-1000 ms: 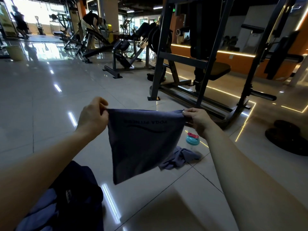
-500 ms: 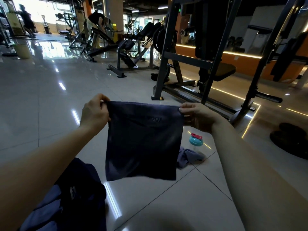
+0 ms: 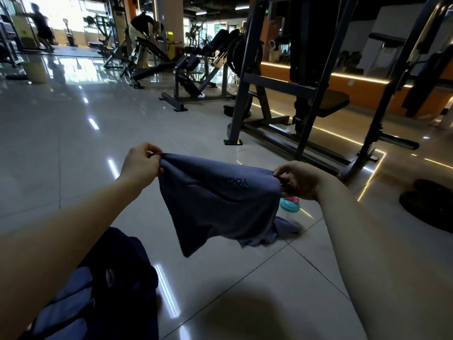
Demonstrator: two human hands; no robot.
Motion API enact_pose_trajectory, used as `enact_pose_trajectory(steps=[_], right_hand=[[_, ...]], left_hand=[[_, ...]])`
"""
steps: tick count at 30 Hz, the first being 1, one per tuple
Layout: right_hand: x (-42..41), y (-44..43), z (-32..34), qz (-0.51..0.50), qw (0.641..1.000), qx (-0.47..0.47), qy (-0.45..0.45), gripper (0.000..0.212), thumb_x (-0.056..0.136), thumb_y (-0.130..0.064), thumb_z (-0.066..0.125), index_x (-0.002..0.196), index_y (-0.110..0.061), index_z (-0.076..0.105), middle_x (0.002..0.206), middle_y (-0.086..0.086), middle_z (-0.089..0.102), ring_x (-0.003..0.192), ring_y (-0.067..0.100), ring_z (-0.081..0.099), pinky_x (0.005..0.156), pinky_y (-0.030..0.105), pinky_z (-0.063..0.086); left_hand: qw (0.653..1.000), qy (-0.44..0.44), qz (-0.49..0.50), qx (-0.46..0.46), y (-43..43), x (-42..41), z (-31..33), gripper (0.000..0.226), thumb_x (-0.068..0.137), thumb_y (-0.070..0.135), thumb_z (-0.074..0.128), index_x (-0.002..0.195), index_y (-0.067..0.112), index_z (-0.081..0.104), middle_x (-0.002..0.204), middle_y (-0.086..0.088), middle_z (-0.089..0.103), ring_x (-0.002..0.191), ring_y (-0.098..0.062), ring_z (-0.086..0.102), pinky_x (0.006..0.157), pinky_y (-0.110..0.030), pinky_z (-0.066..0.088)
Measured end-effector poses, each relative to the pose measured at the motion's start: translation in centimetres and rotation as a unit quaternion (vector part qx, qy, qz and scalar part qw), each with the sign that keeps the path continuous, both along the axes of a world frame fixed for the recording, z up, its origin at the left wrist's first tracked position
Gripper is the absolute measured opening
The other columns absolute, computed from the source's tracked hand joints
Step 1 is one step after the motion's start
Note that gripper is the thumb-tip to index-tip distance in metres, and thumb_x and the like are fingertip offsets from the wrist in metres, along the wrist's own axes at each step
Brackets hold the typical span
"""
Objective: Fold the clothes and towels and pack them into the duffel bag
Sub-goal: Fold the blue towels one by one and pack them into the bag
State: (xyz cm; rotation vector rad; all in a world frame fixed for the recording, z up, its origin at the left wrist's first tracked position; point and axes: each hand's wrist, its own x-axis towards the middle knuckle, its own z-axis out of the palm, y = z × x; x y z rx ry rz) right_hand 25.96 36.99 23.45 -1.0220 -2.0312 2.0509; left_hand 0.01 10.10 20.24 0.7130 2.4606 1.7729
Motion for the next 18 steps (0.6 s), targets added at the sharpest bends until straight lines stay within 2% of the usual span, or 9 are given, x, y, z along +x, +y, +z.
enact_pose_trajectory(steps=[4,7,9,12,15,18], right_hand=[[0.0,0.1,-0.9,-0.012,0.998,0.052,-0.013,0.008,0.093,-0.011,0.055,0.097,-0.008,0.061,0.092,0.012,0.064,0.077,0.019,0.061,0.069,0.028,0.052],[-0.1,0.9,-2.1,-0.015,0.993,0.107,-0.042,0.013,0.092,-0.004,0.061,0.103,-0.003,0.067,0.101,0.016,0.069,0.088,0.026,0.069,0.071,0.034,0.057],[-0.1,1.0,-3.3,-0.023,0.985,0.156,-0.062,0.017,0.089,-0.001,0.066,0.106,-0.002,0.07,0.103,0.018,0.07,0.093,0.027,0.068,0.072,0.035,0.057],[-0.5,0.7,-5.2,-0.098,0.974,0.197,-0.044,0.014,0.088,0.003,0.069,0.101,-0.001,0.073,0.098,0.02,0.07,0.076,0.024,0.065,0.062,0.032,0.056],[-1.1,0.1,-5.8,-0.154,0.973,0.171,0.008,0.016,0.091,0.005,0.065,0.107,0.003,0.068,0.088,0.022,0.068,0.063,0.025,0.065,0.059,0.035,0.06],[-1.5,0.0,-5.5,-0.157,0.97,0.179,0.044,0.015,0.095,0.003,0.06,0.109,0.003,0.065,0.093,0.024,0.071,0.066,0.026,0.07,0.061,0.033,0.059]], left_hand=[[0.985,-0.158,-0.048,-0.047,-0.3,-0.1,-0.7,0.02,0.091,-0.013,0.057,0.106,-0.005,0.066,0.087,-0.021,0.065,0.068,-0.025,0.066,0.055,-0.022,0.059],[0.969,-0.219,-0.063,-0.097,-0.9,-0.5,-1.7,0.02,0.089,-0.017,0.056,0.102,-0.006,0.067,0.081,-0.022,0.066,0.061,-0.024,0.07,0.057,-0.026,0.062],[0.965,-0.211,-0.065,-0.139,-1.1,-0.4,-2.5,0.017,0.088,-0.015,0.059,0.099,-0.005,0.067,0.084,-0.025,0.069,0.054,-0.019,0.068,0.054,-0.025,0.06],[0.972,-0.181,-0.044,-0.146,-0.6,0.3,-3.2,0.013,0.087,-0.011,0.065,0.098,-0.004,0.068,0.083,-0.024,0.07,0.053,-0.016,0.065,0.049,-0.022,0.055],[0.984,-0.155,-0.028,-0.088,0.1,0.5,-3.3,0.012,0.087,-0.009,0.067,0.097,-0.004,0.068,0.092,-0.022,0.071,0.072,-0.022,0.07,0.055,-0.021,0.055],[0.992,-0.122,-0.003,-0.033,0.3,0.3,-2.9,0.008,0.087,-0.005,0.068,0.094,-0.001,0.069,0.095,-0.016,0.071,0.082,-0.021,0.07,0.06,-0.018,0.053]])
